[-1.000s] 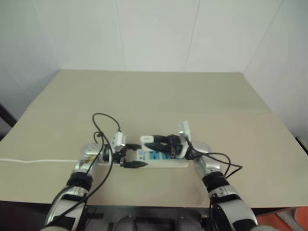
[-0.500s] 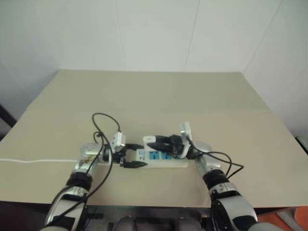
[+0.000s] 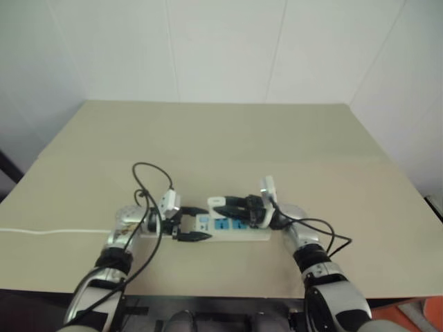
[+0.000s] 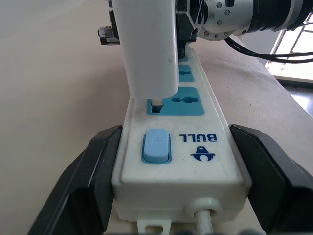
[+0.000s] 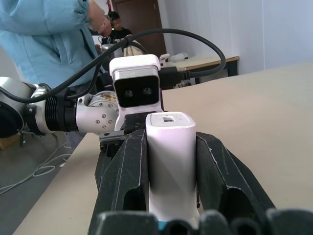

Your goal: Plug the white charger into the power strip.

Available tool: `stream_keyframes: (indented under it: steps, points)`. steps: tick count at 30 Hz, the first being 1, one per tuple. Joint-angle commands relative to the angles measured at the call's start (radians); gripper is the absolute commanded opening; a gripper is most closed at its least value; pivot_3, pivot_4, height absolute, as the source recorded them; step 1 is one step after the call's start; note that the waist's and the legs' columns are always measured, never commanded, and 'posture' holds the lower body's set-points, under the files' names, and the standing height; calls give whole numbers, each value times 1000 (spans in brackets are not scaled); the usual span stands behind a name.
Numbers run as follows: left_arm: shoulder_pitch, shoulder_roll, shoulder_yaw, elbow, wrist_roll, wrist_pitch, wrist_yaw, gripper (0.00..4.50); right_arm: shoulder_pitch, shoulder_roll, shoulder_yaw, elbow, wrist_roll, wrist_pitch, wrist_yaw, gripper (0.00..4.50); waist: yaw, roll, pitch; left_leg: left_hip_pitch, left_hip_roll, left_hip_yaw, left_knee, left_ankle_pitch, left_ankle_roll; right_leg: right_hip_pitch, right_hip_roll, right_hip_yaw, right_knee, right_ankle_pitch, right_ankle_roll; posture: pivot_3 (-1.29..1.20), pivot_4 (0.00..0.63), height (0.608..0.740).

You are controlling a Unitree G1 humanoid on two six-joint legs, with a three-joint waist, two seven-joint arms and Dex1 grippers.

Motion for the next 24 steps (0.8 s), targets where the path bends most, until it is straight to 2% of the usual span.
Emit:
stream_keyframes:
  steps: [1, 20, 24]
  points:
    - [2, 11, -5, -23, -1, -3, -13, 3251, -1, -5, -7, 17, -10, -15, 16, 1111, 0, 0, 0, 0, 0, 0, 0, 0, 0, 0, 0, 0, 0, 0, 0, 0, 150, 740]
    - [-6, 15, -4, -22, -1, 4, -14, 3251, 8, -41, -9, 63, -44, -40, 48, 1111, -1, 0, 0, 3, 0, 0, -1, 0, 0, 2, 0, 0, 0, 0, 0, 0, 150, 740]
    - [-10, 14, -5, -20, -1, 5, -14, 3251, 9, -21, -5, 36, -40, -36, 38, 1111, -1, 0, 0, 3, 0, 0, -1, 0, 0, 2, 0, 0, 0, 0, 0, 0, 150, 740]
